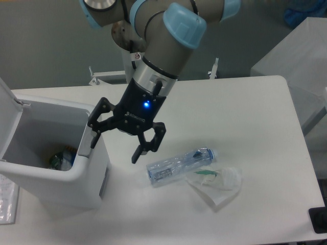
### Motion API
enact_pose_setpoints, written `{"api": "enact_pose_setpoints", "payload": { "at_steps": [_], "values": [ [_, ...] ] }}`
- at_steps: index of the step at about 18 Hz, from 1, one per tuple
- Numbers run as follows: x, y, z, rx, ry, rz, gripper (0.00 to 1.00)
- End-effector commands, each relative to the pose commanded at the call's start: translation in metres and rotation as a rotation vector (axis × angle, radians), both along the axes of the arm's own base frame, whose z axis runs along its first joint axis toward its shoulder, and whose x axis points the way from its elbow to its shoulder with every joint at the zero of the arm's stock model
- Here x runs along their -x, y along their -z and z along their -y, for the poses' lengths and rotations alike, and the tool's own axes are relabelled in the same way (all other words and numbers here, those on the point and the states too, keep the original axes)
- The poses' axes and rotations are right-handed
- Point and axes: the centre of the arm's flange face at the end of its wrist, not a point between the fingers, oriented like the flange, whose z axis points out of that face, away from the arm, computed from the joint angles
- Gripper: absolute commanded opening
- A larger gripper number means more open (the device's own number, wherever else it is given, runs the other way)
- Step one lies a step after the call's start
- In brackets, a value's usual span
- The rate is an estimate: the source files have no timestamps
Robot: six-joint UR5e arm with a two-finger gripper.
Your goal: Open the trash can
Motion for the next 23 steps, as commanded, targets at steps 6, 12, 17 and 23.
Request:
{"api": "enact_pose_setpoints", "payload": {
  "at_steps": [6,12,17,23],
  "values": [
    [0.077,0.031,0.038,0.013,-0.017,-0.079,1.0],
    [0.142,0.074,0.088,0.268,0.077,-0.379,1.0],
    [0.189,0.114,0.123,0.359,0.265,-0.514,1.0],
    [0.179,0.141,0.117,0.584,0.49,-0.6,1.0]
  ]
}}
